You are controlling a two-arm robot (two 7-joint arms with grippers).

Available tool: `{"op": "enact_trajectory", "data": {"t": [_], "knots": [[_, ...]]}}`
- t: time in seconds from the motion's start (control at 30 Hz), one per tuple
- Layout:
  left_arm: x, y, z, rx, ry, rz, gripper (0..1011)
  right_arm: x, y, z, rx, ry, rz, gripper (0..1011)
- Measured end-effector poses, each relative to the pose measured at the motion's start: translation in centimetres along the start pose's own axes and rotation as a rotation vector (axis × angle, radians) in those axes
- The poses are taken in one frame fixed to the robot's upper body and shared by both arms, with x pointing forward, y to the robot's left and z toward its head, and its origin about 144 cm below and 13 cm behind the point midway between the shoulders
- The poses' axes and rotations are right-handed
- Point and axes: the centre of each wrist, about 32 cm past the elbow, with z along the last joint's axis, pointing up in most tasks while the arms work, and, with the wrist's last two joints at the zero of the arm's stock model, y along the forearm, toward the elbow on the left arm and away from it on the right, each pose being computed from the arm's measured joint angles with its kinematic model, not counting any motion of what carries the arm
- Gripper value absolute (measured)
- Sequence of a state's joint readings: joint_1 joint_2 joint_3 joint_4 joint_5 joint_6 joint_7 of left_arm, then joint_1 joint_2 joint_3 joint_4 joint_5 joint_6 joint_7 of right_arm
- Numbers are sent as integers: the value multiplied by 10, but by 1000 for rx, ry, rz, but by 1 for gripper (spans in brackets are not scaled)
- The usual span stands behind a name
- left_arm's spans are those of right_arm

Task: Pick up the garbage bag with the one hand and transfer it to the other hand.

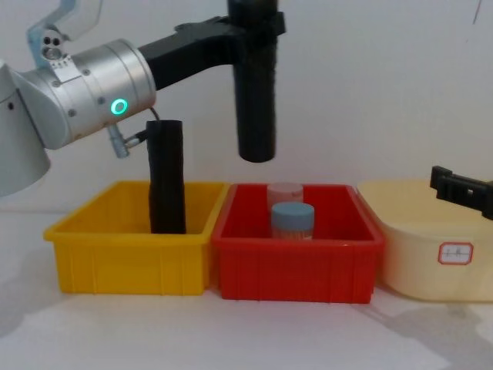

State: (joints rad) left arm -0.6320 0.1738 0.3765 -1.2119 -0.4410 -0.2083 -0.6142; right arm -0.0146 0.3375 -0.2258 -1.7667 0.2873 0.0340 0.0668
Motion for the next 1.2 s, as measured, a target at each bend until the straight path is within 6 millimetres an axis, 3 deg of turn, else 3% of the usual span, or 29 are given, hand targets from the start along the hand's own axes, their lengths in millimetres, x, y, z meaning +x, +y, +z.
{"op": "enact_trajectory", "data": {"t": [0.6,1.2], "knots": [[-20,-22,-14,12,175,-216,564,0,0,0,0,0,0,999],[-23,-27,-26,1,306,-247,564,0,0,0,1,1,5,999]]}}
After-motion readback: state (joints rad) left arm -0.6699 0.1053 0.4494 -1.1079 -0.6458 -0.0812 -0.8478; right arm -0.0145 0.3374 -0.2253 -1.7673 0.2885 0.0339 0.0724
